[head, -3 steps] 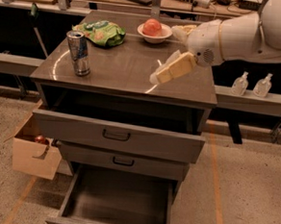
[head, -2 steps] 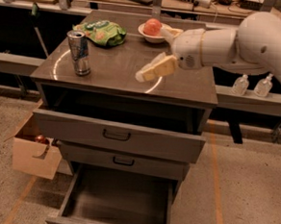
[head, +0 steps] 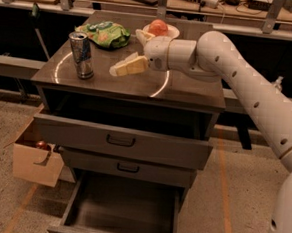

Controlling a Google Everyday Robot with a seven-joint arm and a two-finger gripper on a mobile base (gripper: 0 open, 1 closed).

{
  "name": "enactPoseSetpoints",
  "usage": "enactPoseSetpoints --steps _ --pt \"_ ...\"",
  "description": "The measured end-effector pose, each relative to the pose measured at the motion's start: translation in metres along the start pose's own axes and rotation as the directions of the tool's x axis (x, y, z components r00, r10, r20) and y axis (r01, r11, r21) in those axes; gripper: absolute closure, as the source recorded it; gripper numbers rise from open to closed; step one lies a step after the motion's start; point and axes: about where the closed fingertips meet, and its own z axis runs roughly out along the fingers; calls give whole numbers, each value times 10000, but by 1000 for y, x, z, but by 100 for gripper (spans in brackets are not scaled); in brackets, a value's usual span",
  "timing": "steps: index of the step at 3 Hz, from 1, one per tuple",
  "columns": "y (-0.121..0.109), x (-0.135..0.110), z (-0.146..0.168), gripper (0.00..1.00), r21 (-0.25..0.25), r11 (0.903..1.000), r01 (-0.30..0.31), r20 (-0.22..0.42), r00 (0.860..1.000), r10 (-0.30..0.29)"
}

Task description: Place redbull can into bottom drawer

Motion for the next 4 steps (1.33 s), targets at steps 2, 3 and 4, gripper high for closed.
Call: enactPoseSetpoints --steps 2,3,4 --pt "15 -13 81 0 -627 9935 -945 207 9952 960" --pt "21 -19 111 0 -768 9932 -870 288 9956 895" --pt "25 -25 134 18 -939 9932 -681 444 9964 725"
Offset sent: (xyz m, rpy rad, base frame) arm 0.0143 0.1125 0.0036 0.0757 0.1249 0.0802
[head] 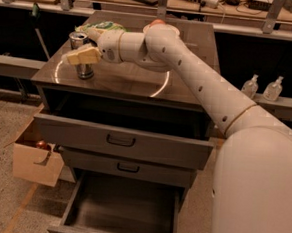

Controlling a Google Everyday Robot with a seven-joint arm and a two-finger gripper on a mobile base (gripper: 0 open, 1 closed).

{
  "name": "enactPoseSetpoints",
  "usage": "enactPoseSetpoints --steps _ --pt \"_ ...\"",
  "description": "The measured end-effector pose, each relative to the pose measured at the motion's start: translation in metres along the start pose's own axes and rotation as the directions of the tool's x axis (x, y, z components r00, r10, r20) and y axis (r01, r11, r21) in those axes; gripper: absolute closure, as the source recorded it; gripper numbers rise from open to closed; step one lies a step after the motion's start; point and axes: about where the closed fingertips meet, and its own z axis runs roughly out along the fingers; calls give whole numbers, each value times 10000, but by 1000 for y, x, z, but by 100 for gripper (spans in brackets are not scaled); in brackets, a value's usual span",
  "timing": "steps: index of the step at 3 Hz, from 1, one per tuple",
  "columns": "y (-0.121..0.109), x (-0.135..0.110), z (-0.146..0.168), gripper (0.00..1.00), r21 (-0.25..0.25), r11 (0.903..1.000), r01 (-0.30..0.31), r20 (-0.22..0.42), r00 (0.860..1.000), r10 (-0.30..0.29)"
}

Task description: Place redbull can into bottom drawer

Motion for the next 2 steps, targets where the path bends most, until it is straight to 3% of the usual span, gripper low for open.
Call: enactPoseSetpoints --steps 1,2 --pt "-2 -1 0 41 -50 10000 77 -167 9998 -78" --pt "-6 -10 -37 73 127 9991 408 -645 9971 -399"
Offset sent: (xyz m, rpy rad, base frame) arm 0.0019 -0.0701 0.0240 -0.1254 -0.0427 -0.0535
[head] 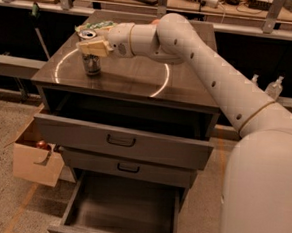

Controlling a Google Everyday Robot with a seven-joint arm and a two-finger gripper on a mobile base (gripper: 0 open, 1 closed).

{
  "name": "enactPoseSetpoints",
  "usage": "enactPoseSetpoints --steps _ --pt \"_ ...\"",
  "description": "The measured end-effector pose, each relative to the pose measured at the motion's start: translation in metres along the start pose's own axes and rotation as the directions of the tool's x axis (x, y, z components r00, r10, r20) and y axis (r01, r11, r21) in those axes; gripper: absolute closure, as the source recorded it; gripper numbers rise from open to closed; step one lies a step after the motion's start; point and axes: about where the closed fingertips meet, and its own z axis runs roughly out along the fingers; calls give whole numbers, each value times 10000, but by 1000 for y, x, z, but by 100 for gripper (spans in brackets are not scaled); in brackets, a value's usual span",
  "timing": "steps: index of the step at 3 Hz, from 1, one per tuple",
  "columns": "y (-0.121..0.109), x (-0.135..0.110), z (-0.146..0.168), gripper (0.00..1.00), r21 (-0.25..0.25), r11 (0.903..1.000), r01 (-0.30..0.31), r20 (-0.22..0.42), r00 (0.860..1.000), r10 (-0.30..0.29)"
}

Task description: Place redbull can into bottom drawer

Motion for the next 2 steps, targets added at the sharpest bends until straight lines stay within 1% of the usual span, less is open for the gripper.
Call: enactPoseSetpoints --steps 1,2 --pt "4 -11 -37 95 118 9993 348 157 9993 -349" --pt "32 -9 -74 100 -384 9992 100 740 9972 -71"
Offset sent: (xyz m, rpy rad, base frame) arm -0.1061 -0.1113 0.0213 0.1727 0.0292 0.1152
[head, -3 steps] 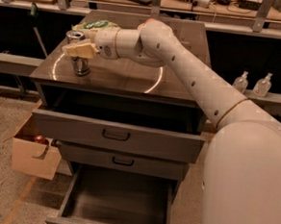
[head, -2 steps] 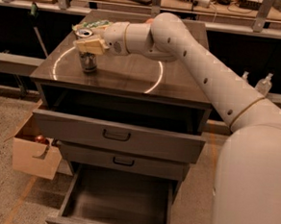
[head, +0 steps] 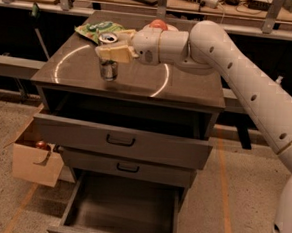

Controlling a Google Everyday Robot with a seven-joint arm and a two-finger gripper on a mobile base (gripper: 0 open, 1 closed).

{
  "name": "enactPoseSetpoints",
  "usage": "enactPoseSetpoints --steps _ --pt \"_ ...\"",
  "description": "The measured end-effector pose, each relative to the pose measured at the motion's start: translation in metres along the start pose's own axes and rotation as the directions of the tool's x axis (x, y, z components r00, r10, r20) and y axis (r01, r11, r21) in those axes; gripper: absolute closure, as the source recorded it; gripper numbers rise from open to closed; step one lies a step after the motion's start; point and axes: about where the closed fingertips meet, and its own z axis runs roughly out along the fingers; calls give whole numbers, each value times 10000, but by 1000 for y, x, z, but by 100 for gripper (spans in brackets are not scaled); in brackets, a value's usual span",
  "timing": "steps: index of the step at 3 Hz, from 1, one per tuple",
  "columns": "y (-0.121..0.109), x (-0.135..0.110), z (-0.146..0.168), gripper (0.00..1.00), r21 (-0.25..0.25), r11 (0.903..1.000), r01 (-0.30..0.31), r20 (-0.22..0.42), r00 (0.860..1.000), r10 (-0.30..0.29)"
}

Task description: Place redbull can into bottom drawer

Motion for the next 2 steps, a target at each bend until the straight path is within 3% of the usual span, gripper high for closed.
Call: enactPoseSetpoints --steps 1,2 --pt "40 -5 -27 100 -716 9972 -208 560 9981 249" --pt "73 -10 -45 100 -1300 9903 -490 443 9975 552"
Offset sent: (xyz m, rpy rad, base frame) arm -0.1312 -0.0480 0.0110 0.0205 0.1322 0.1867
